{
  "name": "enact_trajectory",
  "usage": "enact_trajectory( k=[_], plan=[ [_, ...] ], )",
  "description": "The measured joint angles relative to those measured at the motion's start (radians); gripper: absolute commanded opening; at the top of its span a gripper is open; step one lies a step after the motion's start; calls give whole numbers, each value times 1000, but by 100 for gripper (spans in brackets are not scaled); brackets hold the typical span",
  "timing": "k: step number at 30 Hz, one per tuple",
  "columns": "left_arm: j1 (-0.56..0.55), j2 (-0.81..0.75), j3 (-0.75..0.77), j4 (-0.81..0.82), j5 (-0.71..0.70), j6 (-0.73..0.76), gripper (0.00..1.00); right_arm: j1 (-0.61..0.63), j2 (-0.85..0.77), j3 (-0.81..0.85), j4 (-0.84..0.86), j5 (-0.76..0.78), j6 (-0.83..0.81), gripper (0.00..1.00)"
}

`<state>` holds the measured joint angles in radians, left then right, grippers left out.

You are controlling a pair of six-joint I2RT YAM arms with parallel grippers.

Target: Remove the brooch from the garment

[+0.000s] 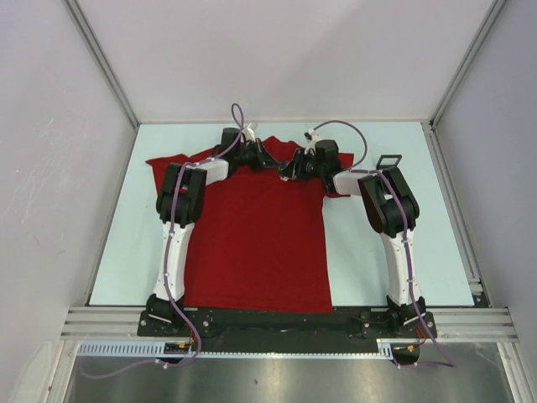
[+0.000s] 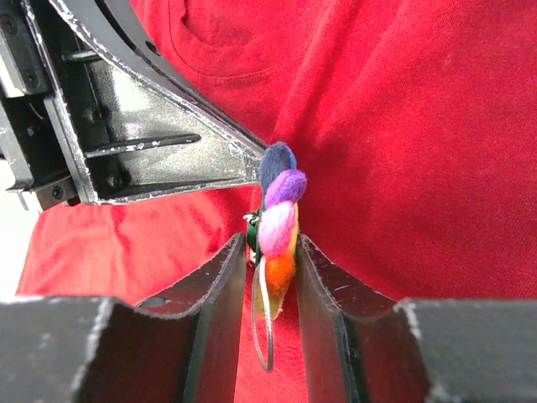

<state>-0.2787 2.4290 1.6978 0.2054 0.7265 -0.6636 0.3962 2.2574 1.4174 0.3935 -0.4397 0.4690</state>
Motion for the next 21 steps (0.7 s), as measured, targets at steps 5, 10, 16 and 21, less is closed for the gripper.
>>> enact_trajectory(
  k=[5,10,16,21],
  plan=[
    [0,-2,-4,8,0,-1,0,5,0,6,-14,12,-3,30],
    [0,-2,-8,18,-2,-1,1,8,0,17,-36,21,-13,11],
    [0,-8,-11,5,-10,11,0,6,0,17,-45,22,-17,0],
    [-1,-59,-23,-79,-29,96,30,2,0,17,-44,3,-16,0]
  ],
)
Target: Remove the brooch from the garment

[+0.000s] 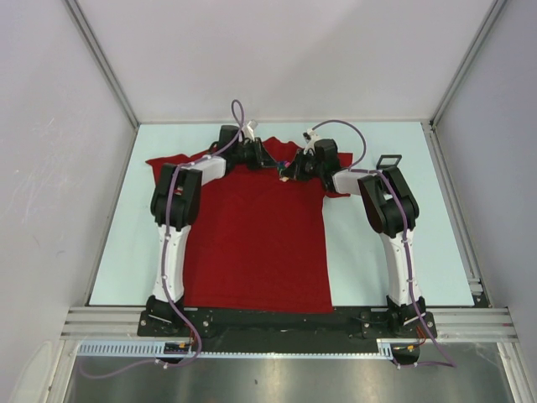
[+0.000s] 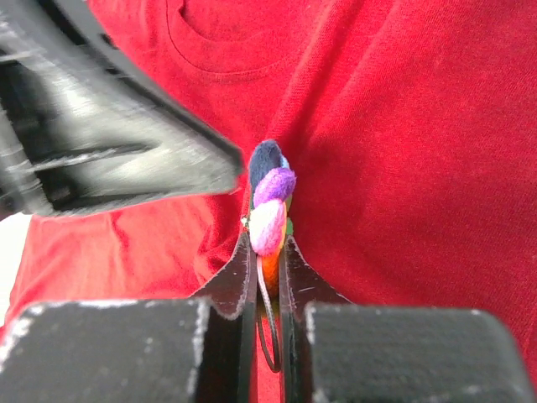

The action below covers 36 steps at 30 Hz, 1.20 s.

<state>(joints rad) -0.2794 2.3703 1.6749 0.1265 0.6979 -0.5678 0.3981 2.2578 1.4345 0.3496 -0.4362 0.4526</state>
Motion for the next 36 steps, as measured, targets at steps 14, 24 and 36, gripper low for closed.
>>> enact_trajectory(
  k=[14,24,36],
  plan=[
    [-28,-116,-21,-244,-53,274,46,-23,5,0,64,-77,49,0],
    [-43,-81,43,-322,-51,325,36,-27,7,-2,105,-118,71,0],
    [-13,-29,74,-317,39,280,40,-31,8,-8,113,-124,71,0]
  ],
)
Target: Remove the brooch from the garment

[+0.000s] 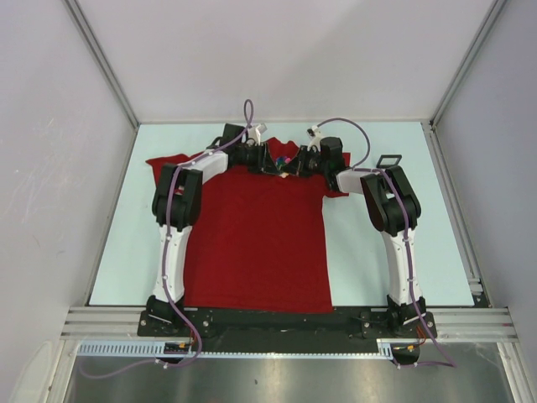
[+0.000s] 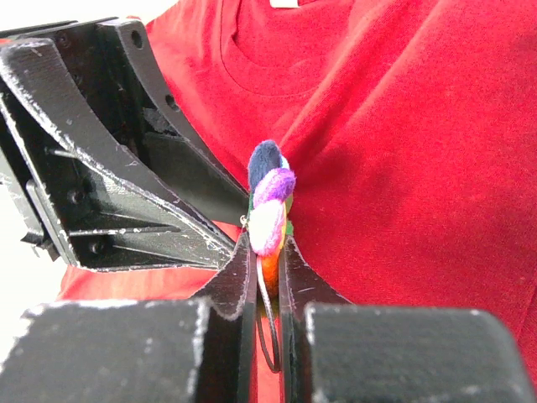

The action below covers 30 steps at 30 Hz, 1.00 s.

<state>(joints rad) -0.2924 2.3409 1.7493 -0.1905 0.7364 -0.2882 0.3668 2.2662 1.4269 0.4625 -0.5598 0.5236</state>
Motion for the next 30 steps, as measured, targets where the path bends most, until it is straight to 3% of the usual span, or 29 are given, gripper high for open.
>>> enact_trajectory(
  k=[14,23,30],
  plan=[
    [10,82,93,-28,84,-64,28,3,0,-2,0,34,-58,0],
    [10,131,163,-79,110,-109,13,8,3,-2,0,51,-124,0],
    [7,148,179,-119,104,-132,7,21,10,-1,-19,61,-179,0]
  ],
)
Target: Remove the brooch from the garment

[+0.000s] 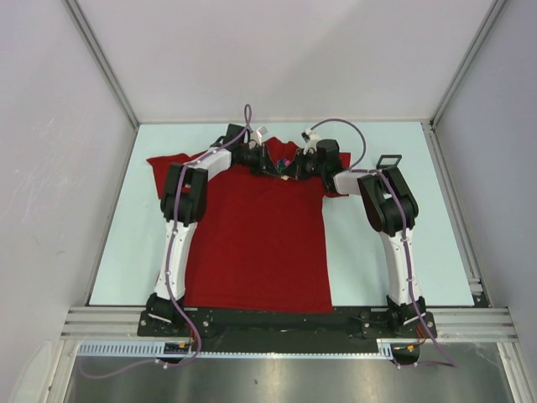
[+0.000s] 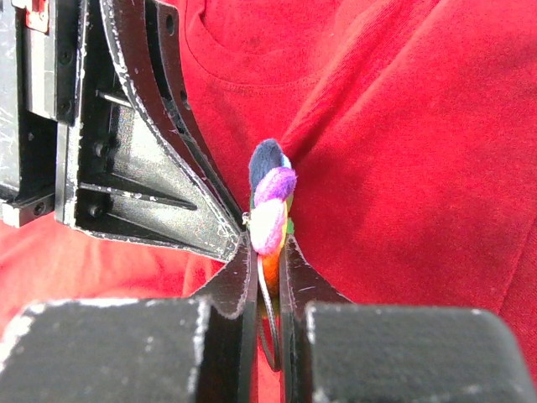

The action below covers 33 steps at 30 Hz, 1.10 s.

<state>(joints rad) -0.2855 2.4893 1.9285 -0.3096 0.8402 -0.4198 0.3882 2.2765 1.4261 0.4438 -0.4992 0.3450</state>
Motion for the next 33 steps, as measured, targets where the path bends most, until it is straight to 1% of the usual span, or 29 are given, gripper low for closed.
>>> enact_trajectory(
  k=[4,9,16,20,25,28,30,33],
  plan=[
    [-1,1,0,-8,-10,-10,4,9,0,6,-18,19,-32,0],
    [-2,1,-4,3,-21,-45,4,17,0,21,-43,40,-76,0],
    [3,7,-39,106,5,-150,3,22,0,45,-85,66,-143,0],
    [10,8,-86,214,29,-220,3,25,0,56,-99,82,-173,0],
    [26,8,-180,389,84,-333,5,34,0,56,-109,87,-182,0],
    [34,8,-226,494,113,-401,10,36,0,56,-107,89,-181,0],
    [37,8,-250,555,121,-438,16,36,0,56,-102,87,-174,0],
    [42,6,-279,610,128,-453,21,35,-1,56,-98,82,-150,0]
  ],
)
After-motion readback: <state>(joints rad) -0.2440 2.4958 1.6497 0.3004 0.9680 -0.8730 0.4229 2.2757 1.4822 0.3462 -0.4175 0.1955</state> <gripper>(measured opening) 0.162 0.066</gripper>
